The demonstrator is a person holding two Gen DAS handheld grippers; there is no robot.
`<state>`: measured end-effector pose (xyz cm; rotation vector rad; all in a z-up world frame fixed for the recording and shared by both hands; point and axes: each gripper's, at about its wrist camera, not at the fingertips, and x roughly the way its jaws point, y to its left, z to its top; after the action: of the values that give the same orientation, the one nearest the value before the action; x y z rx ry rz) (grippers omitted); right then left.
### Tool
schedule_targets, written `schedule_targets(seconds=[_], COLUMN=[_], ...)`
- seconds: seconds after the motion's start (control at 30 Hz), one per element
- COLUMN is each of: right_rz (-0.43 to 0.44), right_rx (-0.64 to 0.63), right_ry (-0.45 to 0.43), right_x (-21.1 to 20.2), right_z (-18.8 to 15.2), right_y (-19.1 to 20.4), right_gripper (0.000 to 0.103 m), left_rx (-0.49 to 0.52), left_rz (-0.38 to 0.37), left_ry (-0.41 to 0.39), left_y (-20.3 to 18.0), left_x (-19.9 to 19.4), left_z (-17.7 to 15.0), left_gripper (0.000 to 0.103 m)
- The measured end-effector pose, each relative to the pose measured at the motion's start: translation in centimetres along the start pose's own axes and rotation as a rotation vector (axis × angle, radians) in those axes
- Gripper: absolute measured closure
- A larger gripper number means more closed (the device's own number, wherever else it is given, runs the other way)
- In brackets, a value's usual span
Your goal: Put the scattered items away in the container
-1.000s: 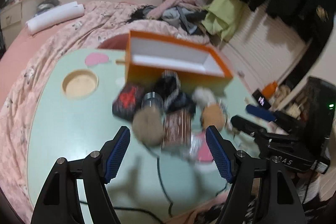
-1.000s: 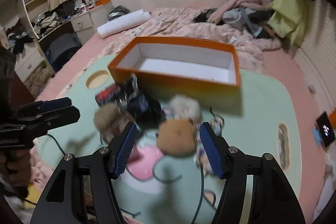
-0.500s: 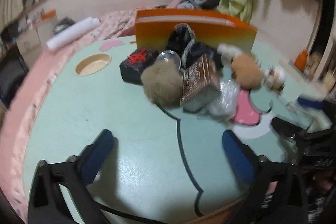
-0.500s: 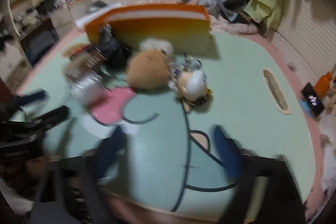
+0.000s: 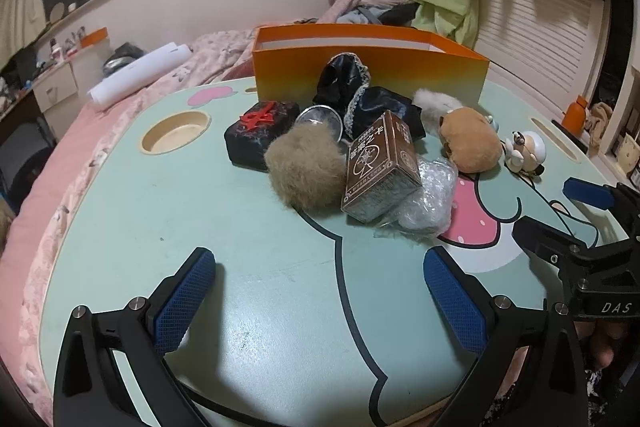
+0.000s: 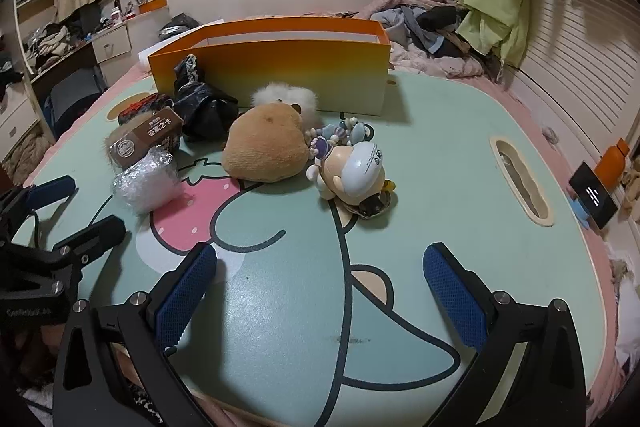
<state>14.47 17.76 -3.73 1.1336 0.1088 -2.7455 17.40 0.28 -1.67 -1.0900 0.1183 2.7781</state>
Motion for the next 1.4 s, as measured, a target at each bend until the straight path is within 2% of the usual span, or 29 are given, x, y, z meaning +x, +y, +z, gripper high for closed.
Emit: schedule_targets(seconds=[0.63,0.7,0.8,0.87,0.93,0.97,1.03,1.07,1.13,1.23,1.4], right_rz=[0.030,0.049,-0.001,-0.009,-0.002,-0.005,-0.027,-0.024,0.002,0.071,0.116], right_rx=[0.000,0.003,0.010,0.016,0.041,0.050,0.063,0.076,0.100,0.120,0.114], right_ry=[-0.009,-0.039,-0.096,-0.078,-0.056,-0.041,0.013,0.039,0.035,-0.010,-0.068], right_x=[-0.5,-1.1,-1.9,-1.5,-0.8,-0.4,0.6,1.0,0.9,-0.6,-2.0], right_z=[0.4,0.7,1.8,2.8,3.9,4.3,4.8,4.8,4.2,2.7,1.4], right_y=[-0.4,-0.5,-0.7,-0.9,-1.1,-1.2,-1.2,-1.3,-1.5,-1.4,-0.7], right_gripper=[0.000,0.000,0.000,0.001,0.005,0.012,0.033,0.057,0.058,0.059,0.059], left_rx=[-0.003,-0.002,-0.003,-0.003,-0.004,-0.004,-0.007,-0.011,-0.033,-0.095,-0.156], left_rz=[0.004,0.001,0.002,0.002,0.002,0.002,0.004,0.006,0.008,-0.062,-0.105], left_ry=[0.002,0.001,0.001,0.001,0.000,0.000,-0.003,-0.005,-0.010,-0.036,-0.051], left_y=[0.2,0.3,0.2,0.2,0.2,0.2,0.2,0.3,0.8,2.1,3.4], left_x=[-0.2,-0.2,-0.2,-0.2,-0.2,-0.3,-0.3,-0.4,-0.7,-1.7,-2.3], left_z=[0.1,0.1,0.1,0.1,0.1,0.1,0.1,0.1,0.2,0.5,2.5], left_gripper=[0.000,0.000,0.000,0.000,0.000,0.000,0.000,0.000,0.000,0.000,0.000])
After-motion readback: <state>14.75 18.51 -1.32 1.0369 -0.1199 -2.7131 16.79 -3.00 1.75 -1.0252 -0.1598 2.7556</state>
